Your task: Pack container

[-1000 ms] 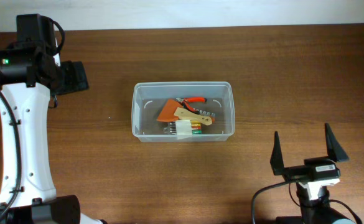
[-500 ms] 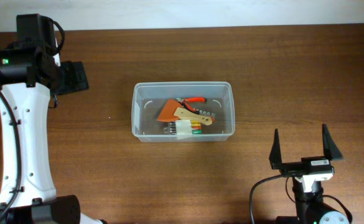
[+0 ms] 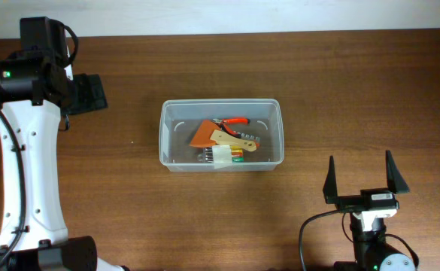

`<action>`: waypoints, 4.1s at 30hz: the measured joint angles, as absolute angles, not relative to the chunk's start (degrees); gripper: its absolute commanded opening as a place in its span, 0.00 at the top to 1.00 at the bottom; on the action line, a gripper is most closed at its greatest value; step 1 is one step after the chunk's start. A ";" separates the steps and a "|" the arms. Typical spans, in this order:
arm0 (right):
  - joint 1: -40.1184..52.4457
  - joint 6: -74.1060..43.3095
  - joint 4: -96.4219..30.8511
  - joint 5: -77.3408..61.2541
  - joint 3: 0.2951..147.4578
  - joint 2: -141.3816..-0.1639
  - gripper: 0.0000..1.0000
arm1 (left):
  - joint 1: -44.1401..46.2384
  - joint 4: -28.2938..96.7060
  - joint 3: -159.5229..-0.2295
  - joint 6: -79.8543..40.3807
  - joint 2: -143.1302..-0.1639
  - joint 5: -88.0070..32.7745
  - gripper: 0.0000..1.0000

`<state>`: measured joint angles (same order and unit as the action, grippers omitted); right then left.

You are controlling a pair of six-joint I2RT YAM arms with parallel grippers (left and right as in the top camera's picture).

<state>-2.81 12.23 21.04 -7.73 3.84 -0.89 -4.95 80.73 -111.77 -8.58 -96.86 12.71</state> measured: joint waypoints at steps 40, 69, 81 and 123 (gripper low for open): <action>-2.81 12.19 -3.44 -7.33 0.58 -0.84 0.01 | -4.95 80.75 -111.77 -8.58 -96.86 12.73 0.01; -2.81 12.21 -3.44 -7.33 0.58 -0.84 0.01 | -4.95 80.75 -111.77 -8.58 -96.86 12.71 0.01; -2.81 12.19 -3.44 -7.33 0.58 -0.84 0.01 | -4.95 80.75 -111.77 -8.58 -96.86 12.71 0.01; -2.81 12.23 -3.44 -7.31 0.58 -0.80 0.02 | 3.29 18.74 -29.10 -8.60 -17.96 4.47 0.01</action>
<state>-2.81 12.23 -3.44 -7.31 0.58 -0.80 3.29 18.74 -29.10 -8.60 -17.96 4.47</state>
